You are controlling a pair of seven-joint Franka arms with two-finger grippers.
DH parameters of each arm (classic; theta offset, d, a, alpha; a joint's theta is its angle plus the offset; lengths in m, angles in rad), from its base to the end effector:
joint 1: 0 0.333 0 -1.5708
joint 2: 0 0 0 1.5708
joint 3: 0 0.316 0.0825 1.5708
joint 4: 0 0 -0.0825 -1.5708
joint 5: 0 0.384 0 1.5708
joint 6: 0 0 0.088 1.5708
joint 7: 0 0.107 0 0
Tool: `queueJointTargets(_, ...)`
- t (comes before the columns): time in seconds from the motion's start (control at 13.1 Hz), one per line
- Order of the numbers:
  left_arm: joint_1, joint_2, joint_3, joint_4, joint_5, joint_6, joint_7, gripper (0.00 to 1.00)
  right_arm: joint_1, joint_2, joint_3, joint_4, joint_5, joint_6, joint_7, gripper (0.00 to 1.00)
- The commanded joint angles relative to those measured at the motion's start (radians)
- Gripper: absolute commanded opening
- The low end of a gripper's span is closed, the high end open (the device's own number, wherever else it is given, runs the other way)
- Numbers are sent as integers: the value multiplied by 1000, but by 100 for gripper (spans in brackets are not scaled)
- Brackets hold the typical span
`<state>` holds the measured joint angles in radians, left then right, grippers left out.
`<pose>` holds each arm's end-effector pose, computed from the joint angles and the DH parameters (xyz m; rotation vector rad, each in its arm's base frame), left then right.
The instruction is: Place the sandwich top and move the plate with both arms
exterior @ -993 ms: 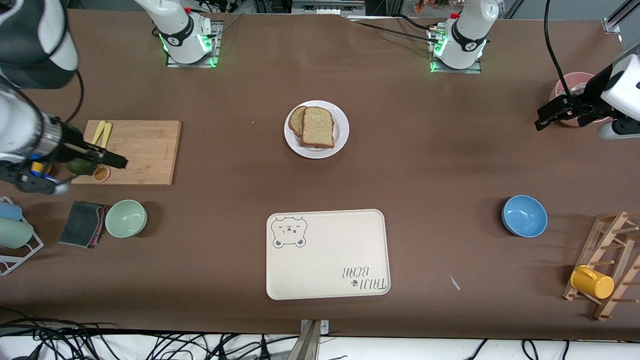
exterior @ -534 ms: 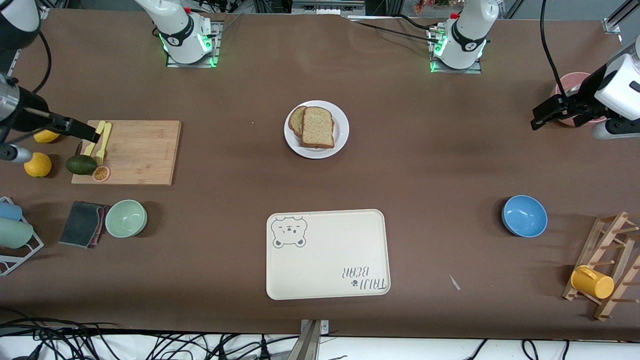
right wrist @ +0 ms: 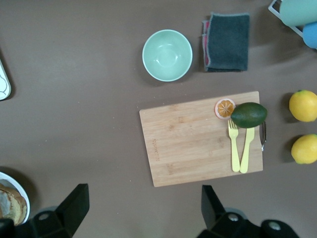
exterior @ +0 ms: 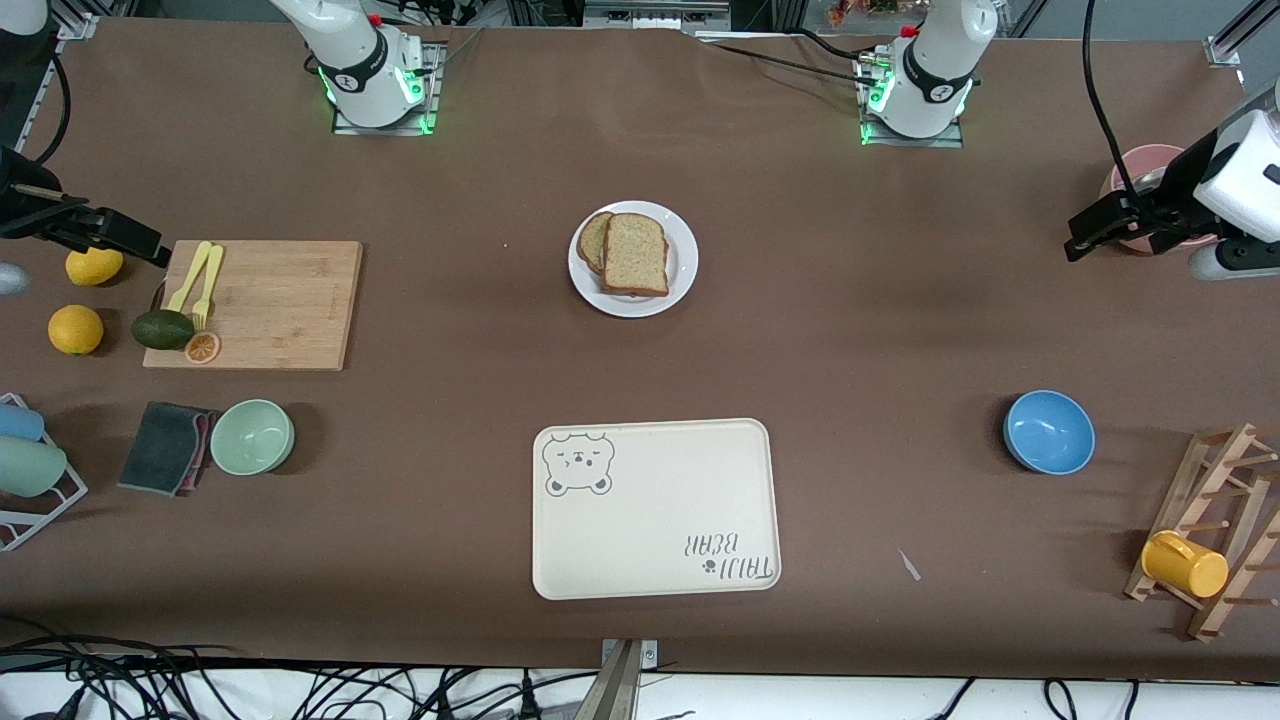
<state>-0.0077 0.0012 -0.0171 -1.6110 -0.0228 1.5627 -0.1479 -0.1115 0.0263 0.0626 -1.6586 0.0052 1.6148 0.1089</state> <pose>0.5523 -0.0161 0.6042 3.1162 0.1926 -0.0801 0.5613 -0.0273 0.5721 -3.1251 0.2477 0.1101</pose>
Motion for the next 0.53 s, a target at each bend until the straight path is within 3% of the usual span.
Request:
queueJointTargets(0.0, 9, 17, 2, 23, -29, -20, -4, 100, -5, -42, 19, -59, 9, 30, -60, 100)
queueJointTargets(0.46, 9, 17, 2, 25, -29, -20, -2, 100, -4, -59, 20, -102, -7, 59, -137, 100)
